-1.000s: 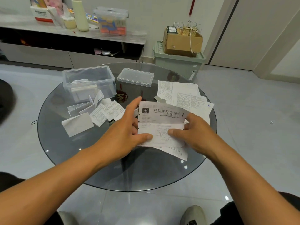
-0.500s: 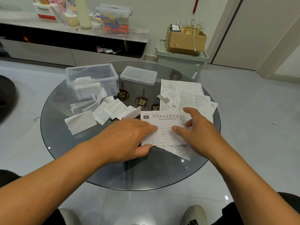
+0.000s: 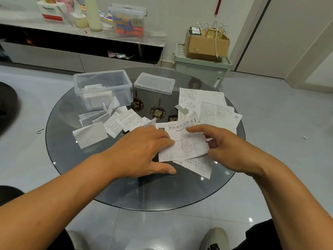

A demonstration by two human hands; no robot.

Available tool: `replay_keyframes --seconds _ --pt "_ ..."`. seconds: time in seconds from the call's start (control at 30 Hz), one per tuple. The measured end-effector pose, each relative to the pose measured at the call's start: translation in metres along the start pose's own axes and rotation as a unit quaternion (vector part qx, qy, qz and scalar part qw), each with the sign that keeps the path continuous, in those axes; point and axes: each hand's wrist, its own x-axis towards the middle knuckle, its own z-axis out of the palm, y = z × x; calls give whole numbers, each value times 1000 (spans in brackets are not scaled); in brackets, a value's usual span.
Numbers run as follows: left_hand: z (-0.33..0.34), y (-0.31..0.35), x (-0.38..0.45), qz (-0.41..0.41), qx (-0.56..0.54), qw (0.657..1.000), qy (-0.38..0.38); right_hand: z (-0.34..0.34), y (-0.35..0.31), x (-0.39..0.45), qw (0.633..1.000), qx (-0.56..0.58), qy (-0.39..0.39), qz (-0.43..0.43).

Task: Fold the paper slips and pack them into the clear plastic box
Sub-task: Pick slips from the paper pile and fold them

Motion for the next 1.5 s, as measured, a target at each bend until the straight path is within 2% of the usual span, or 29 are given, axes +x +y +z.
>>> replay_keyframes --seconds 0.13,0.27,0.33,0.5,0.67,0.83,0.97,1.17,1.3,1.5 --pt "0 0 -1 -4 -4 1000 -4 5 3 3 997 -45 51 -30" --pt "-1 0 0 -1 -21 1000 -4 12 -3 4 989 -7 127 -78" --pt "-4 0 1 -1 -36 999 -3 19 -7 5 985 16 141 -98" --pt "-14 2 -4 -90 -181 979 14 31 -17 -1 992 -38 69 -97" --pt "-11 -3 -5 -64 -165 984 9 33 -20 -2 985 -137 34 -104" --pt "-4 -8 -3 -31 -151 987 49 33 -14 4 995 -43 53 -66" --pt "-4 -8 -2 -116 -246 960 67 39 -12 8 994 -13 85 -67" --pt "-13 -4 -5 -145 -314 938 -4 44 -16 12 991 -1 101 -83" --pt "-8 0 -3 -157 -342 926 13 45 -13 15 990 84 107 -48" --pt "8 7 3 -175 -282 941 72 55 -18 22 984 62 167 -13"
